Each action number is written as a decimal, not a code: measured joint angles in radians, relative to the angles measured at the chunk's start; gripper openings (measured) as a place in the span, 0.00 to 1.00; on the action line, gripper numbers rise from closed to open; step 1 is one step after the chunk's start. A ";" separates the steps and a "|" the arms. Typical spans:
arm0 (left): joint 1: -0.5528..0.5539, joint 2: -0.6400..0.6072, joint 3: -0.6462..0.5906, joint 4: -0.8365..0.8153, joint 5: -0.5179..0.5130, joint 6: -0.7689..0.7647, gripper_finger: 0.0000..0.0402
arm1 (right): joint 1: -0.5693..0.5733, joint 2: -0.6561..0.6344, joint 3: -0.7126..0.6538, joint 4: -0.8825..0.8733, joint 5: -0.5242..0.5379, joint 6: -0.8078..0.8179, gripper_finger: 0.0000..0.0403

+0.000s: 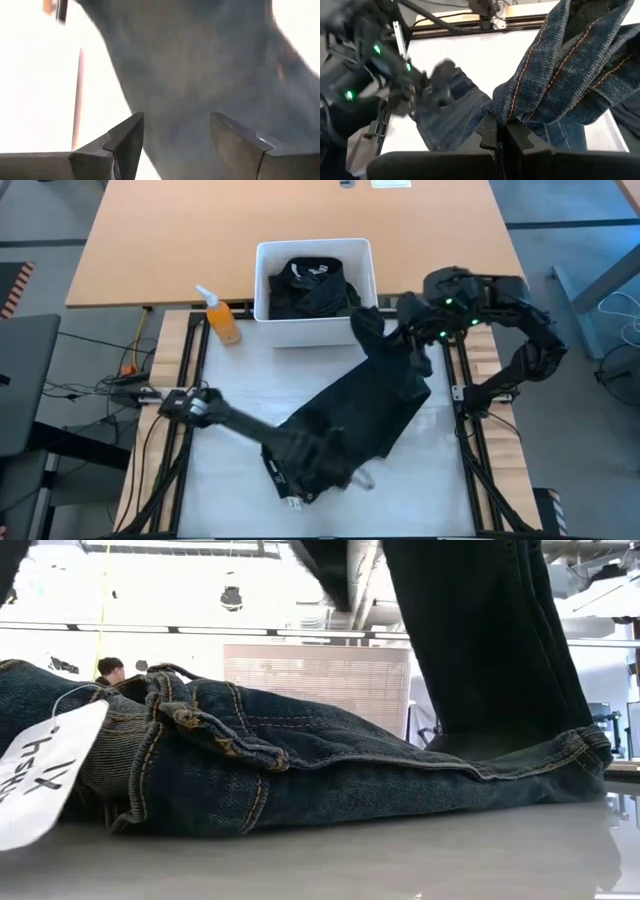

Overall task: Fold laundry
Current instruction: Fold the dark blue jeans from the white laundry organizer

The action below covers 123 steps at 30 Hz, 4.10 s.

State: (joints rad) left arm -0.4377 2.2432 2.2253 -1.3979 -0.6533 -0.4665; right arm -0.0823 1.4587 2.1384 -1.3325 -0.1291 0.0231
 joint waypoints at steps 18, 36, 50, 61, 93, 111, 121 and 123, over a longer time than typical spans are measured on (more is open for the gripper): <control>-0.261 -0.133 -0.593 -0.076 0.179 -0.497 0.54 | 0.278 0.253 -0.001 0.136 0.008 -0.015 0.06; -0.520 -0.503 -1.334 0.904 0.005 -0.909 0.54 | 0.511 0.681 -0.002 0.575 0.292 0.239 0.06; -0.617 -0.496 -1.303 1.018 -0.180 -0.907 0.54 | 0.401 0.474 0.007 0.169 0.324 0.336 0.06; -0.617 -0.457 -1.303 1.100 -0.163 -0.863 0.54 | 0.282 0.071 -0.008 -0.021 0.662 0.462 0.06; -0.572 -0.457 -1.303 1.144 -0.139 -0.888 0.54 | 0.341 0.641 -0.093 0.604 0.104 0.256 0.32; -0.584 -0.459 -1.303 1.141 -0.062 -0.967 0.54 | 0.431 0.177 -0.687 0.552 0.346 0.264 0.35; -0.604 -0.601 -1.303 1.136 -0.097 -0.917 0.54 | 0.456 0.024 -1.174 1.152 0.337 0.413 0.34; -0.597 -0.644 -1.303 1.156 -0.163 -0.832 0.54 | 0.467 0.037 -1.205 1.187 0.340 0.414 0.34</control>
State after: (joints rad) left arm -1.0349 1.5996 0.9222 -0.2417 -0.8166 -1.2985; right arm 0.3852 1.4952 0.9337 -0.1453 0.2104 0.4370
